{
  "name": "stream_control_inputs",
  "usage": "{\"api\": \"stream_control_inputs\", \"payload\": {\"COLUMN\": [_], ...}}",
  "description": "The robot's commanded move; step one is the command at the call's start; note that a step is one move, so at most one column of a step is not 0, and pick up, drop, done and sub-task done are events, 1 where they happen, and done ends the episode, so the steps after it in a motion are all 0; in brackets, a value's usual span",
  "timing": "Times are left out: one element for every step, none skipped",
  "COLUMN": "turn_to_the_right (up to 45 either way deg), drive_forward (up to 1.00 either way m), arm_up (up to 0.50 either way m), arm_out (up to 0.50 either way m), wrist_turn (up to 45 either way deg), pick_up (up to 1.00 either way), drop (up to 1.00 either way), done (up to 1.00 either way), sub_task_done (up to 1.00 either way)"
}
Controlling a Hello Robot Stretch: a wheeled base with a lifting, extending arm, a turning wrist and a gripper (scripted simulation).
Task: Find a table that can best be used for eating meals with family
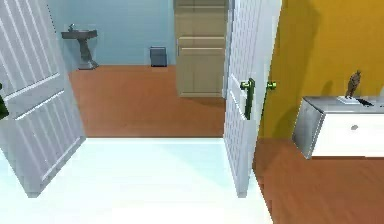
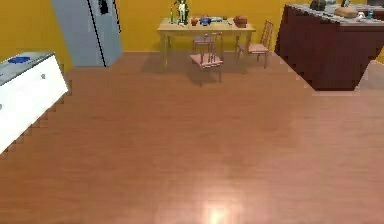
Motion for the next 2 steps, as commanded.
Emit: {"api": "stream_control_inputs", "payload": {"turn_to_the_right": [33.0, 0.0], "drive_forward": [0.0, 0.15], "arm_up": [0.0, 0.0], "arm_out": [0.0, 0.0], "wrist_turn": [0.0, 0.0], "pick_up": [0.0, 0.0], "drop": [0.0, 0.0], "done": [0.0, 0.0], "sub_task_done": [0.0, 0.0]}}
